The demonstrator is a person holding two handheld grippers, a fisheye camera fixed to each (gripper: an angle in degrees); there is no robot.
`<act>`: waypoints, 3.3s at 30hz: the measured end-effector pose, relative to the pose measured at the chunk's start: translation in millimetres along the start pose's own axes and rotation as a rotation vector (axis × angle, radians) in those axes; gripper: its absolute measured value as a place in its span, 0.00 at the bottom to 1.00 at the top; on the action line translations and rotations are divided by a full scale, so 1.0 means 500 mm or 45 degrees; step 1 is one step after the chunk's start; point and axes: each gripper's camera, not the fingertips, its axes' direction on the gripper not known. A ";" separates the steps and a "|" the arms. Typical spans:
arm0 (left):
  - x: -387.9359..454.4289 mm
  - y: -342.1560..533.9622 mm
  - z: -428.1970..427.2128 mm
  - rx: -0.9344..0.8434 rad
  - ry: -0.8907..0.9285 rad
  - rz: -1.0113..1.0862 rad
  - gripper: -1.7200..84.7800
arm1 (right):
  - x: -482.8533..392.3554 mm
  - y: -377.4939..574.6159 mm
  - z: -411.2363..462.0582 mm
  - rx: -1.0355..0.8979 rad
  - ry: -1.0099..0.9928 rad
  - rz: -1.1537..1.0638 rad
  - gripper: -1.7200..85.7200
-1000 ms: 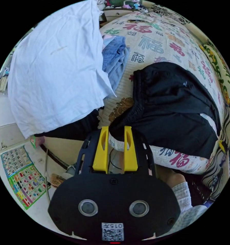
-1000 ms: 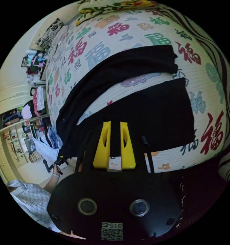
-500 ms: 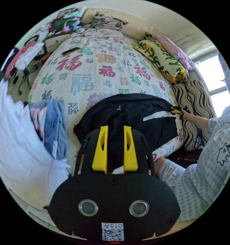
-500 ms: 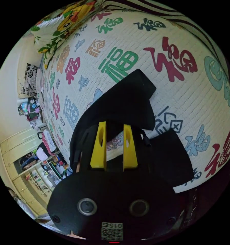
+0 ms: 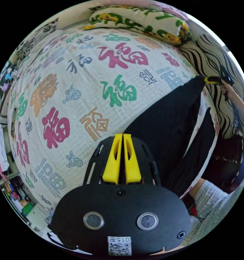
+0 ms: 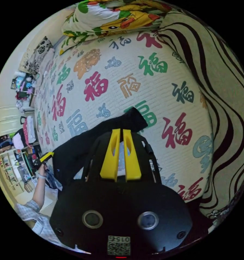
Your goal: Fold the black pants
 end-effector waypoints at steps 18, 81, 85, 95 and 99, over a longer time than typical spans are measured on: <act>0.442 -0.565 0.379 -0.083 0.428 0.717 0.09 | 0.314 0.102 -0.182 0.113 -0.468 0.086 0.02; 0.520 -0.703 0.700 -0.063 0.249 0.621 0.07 | 0.369 0.288 -0.454 0.095 -0.433 -0.129 0.08; 0.424 -0.611 0.602 0.024 0.200 0.481 0.08 | 0.326 0.337 -0.432 0.136 -0.295 -0.266 0.12; 0.190 -0.289 0.555 -0.256 0.014 0.131 0.07 | 0.068 0.171 -0.268 -0.082 0.083 -0.608 0.04; 0.176 -0.255 0.560 -0.289 -0.095 0.164 0.02 | 0.049 0.122 -0.285 -0.135 0.004 -0.551 0.01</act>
